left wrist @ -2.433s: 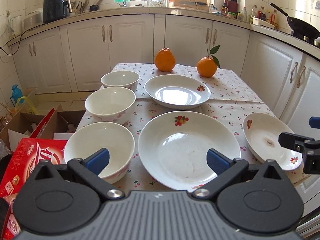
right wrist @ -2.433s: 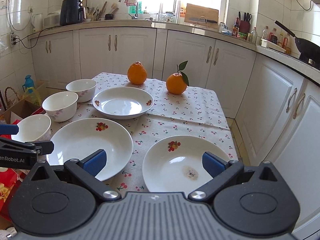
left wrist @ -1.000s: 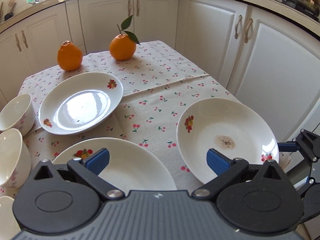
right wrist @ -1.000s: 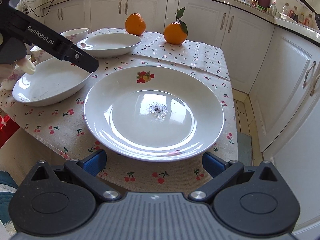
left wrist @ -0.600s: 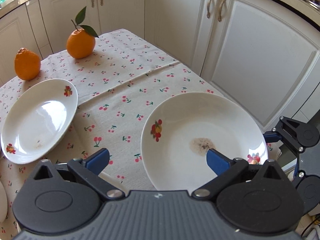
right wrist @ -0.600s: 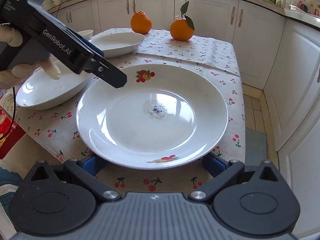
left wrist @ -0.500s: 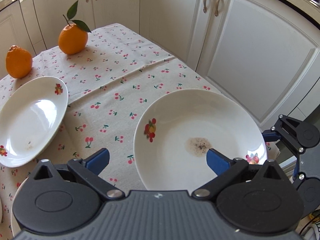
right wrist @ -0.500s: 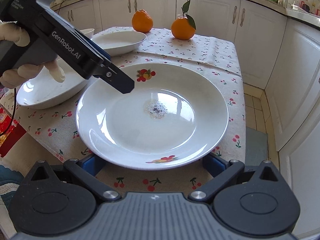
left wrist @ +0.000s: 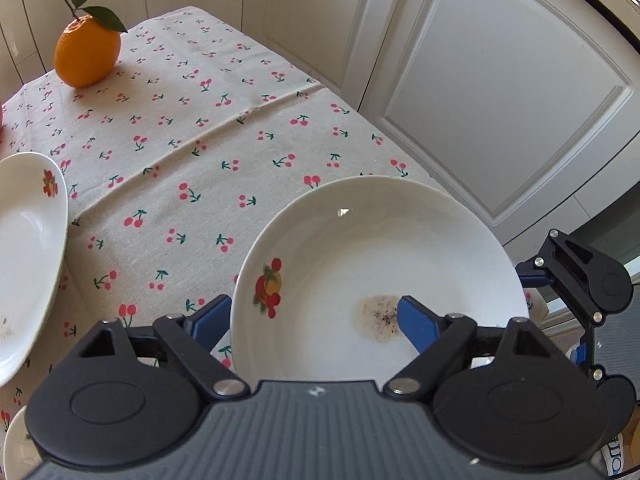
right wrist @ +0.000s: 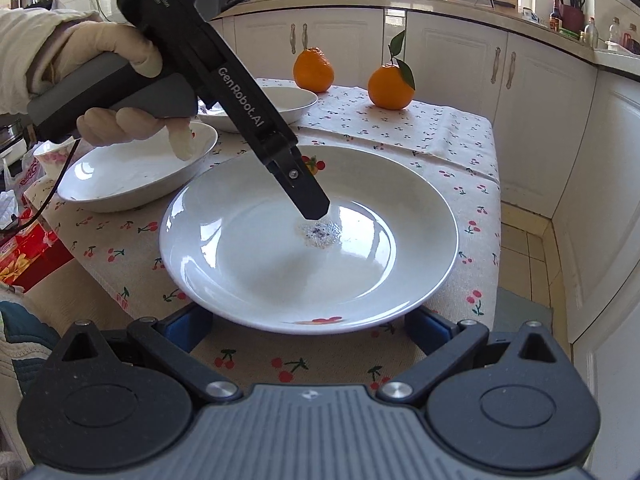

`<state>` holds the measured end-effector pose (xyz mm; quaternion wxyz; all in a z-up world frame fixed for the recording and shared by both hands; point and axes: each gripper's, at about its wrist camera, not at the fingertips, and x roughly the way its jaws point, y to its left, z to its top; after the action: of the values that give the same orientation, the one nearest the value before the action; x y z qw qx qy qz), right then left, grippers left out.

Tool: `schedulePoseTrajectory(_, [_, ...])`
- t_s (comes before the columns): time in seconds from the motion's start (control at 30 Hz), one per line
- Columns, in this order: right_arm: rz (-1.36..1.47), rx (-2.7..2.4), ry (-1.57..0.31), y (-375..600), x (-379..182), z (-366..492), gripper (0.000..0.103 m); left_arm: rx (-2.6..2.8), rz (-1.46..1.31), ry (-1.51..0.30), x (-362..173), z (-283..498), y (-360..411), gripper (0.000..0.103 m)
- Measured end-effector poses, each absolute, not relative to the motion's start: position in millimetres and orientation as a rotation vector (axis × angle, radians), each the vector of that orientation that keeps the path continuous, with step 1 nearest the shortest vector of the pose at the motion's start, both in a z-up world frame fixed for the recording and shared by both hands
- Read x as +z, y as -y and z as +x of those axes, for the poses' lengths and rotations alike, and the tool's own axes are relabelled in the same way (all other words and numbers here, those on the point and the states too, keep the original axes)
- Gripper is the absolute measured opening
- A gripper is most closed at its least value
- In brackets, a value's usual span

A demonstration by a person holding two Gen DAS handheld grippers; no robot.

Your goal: Organize plates and bowls

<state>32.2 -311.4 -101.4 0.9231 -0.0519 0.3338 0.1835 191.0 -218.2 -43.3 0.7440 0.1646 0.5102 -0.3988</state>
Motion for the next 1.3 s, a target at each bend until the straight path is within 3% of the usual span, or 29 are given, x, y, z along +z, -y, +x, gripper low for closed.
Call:
schedulePoseTrajectory(0.17, [-0.117, 0.402, -0.682, 313.1, -101.7, 35.3, 0.103, -0.907, 0.376, -1.156, -45.0, 198.6, 224.1, 0.081])
schedulePoseTrajectory(1.3, [-0.140, 0.411, -0.735, 308.8, -95.4, 44.5, 0.103, -0.945, 0.388, -1.126, -39.1, 202.2, 224.0, 0.081])
